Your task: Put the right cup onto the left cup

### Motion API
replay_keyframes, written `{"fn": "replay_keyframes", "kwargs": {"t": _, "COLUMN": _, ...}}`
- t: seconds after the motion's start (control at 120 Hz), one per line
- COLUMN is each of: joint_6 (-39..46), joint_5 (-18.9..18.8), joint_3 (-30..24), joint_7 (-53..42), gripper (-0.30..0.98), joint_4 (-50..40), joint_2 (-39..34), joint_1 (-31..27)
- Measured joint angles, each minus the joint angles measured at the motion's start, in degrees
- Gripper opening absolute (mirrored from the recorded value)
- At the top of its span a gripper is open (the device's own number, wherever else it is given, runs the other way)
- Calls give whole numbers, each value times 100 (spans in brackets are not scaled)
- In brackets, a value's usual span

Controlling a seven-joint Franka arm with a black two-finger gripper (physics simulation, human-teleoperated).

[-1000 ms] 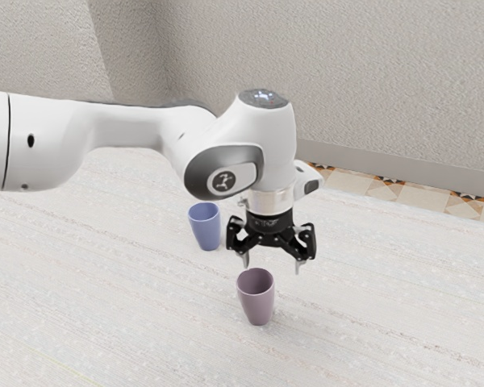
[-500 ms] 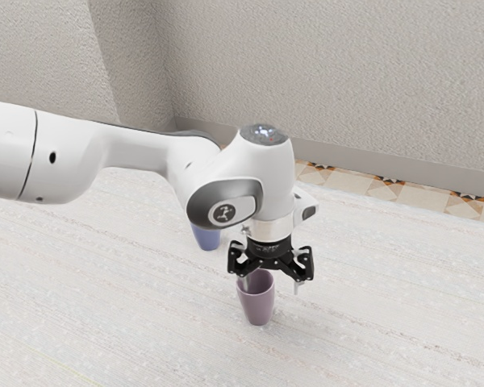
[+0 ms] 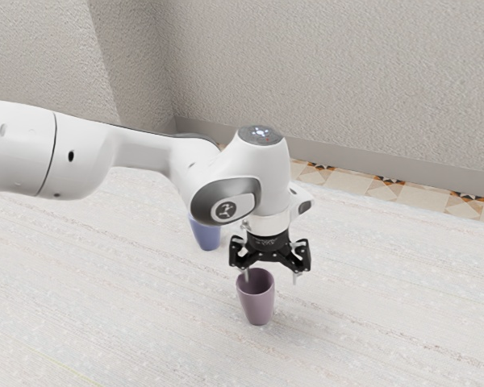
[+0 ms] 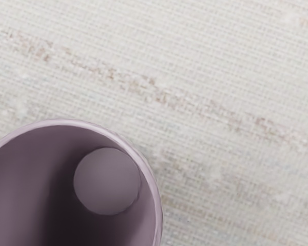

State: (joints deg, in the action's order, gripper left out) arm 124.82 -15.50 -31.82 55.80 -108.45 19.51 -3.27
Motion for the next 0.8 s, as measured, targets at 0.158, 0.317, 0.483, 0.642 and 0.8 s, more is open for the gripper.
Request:
{"fn": "replay_keyframes", "kwargs": {"t": 0.158, "joint_6": 28, "joint_5": -169, "joint_3": 0, "joint_7": -28, "gripper": 69, "joint_4": 117, "joint_2": 226, "joint_1": 0}}
{"fn": "replay_keyframes", "kwargs": {"t": 0.317, "joint_6": 121, "joint_5": -243, "joint_3": 35, "joint_7": -49, "gripper": 69, "joint_4": 124, "joint_2": 384, "joint_1": 0}}
{"fn": "replay_keyframes", "kwargs": {"t": 0.483, "joint_6": 212, "joint_5": -354, "joint_3": 84, "joint_7": -72, "gripper": 68, "joint_4": 184, "joint_2": 526, "joint_1": 1}}
{"fn": "replay_keyframes", "kwargs": {"t": 0.642, "joint_6": 280, "joint_5": -419, "joint_3": 113, "joint_7": -87, "gripper": 60, "joint_4": 205, "joint_2": 623, "joint_1": 1}}
{"fn": "replay_keyframes", "kwargs": {"t": 0.8, "joint_6": 351, "joint_5": -435, "joint_3": 181, "joint_7": -97, "gripper": 44, "joint_4": 200, "joint_2": 707, "joint_1": 1}}
